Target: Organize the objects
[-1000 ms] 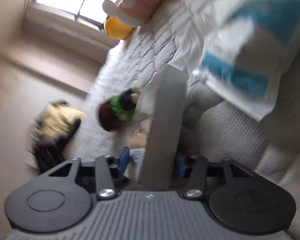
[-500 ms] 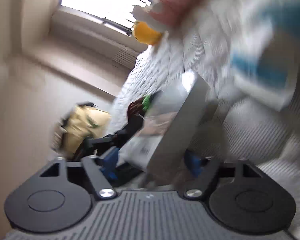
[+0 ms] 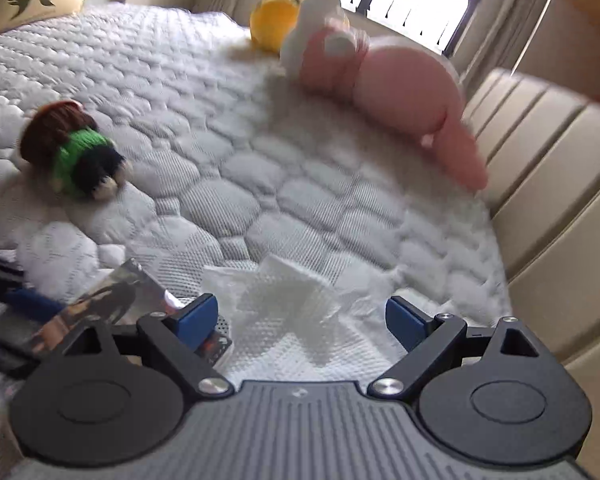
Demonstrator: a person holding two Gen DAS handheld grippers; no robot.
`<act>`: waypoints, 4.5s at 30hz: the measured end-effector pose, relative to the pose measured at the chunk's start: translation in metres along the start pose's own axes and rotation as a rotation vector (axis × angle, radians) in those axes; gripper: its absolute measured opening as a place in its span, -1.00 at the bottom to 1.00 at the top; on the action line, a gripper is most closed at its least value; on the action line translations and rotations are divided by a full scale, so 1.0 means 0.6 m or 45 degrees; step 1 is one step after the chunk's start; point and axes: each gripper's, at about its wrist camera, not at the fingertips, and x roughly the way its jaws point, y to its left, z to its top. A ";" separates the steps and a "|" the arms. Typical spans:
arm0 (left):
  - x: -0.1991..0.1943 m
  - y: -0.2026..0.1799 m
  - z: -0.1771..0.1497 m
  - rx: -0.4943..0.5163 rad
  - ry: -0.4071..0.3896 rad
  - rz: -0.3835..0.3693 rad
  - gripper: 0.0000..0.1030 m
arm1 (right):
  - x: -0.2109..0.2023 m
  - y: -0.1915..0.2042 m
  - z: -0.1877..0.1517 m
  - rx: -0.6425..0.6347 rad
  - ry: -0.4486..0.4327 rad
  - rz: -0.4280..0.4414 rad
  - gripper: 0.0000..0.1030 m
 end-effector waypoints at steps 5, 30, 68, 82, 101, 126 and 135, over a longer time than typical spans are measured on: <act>0.009 -0.030 -0.012 0.157 0.038 -0.009 0.61 | 0.032 -0.029 -0.026 0.185 0.112 0.064 -0.92; -0.004 -0.036 -0.020 0.169 -0.005 0.045 0.58 | -0.136 -0.040 -0.122 0.593 0.013 0.384 -0.92; -0.005 -0.003 -0.009 -0.002 -0.046 -0.110 0.81 | -0.187 0.140 -0.240 0.300 -0.160 0.394 1.00; -0.017 0.027 -0.005 -0.153 -0.106 -0.231 0.81 | -0.203 0.184 -0.181 0.344 -0.277 0.377 0.35; 0.009 -0.056 0.004 -0.131 0.099 0.053 1.00 | -0.175 -0.030 -0.282 0.689 -0.281 0.099 -0.43; 0.170 -0.005 0.057 -0.826 0.208 -0.206 0.82 | -0.145 -0.155 -0.218 0.649 -0.388 0.137 -0.10; 0.199 -0.010 0.074 -0.807 0.147 -0.201 0.89 | -0.015 -0.161 -0.164 0.537 -0.181 0.081 -0.30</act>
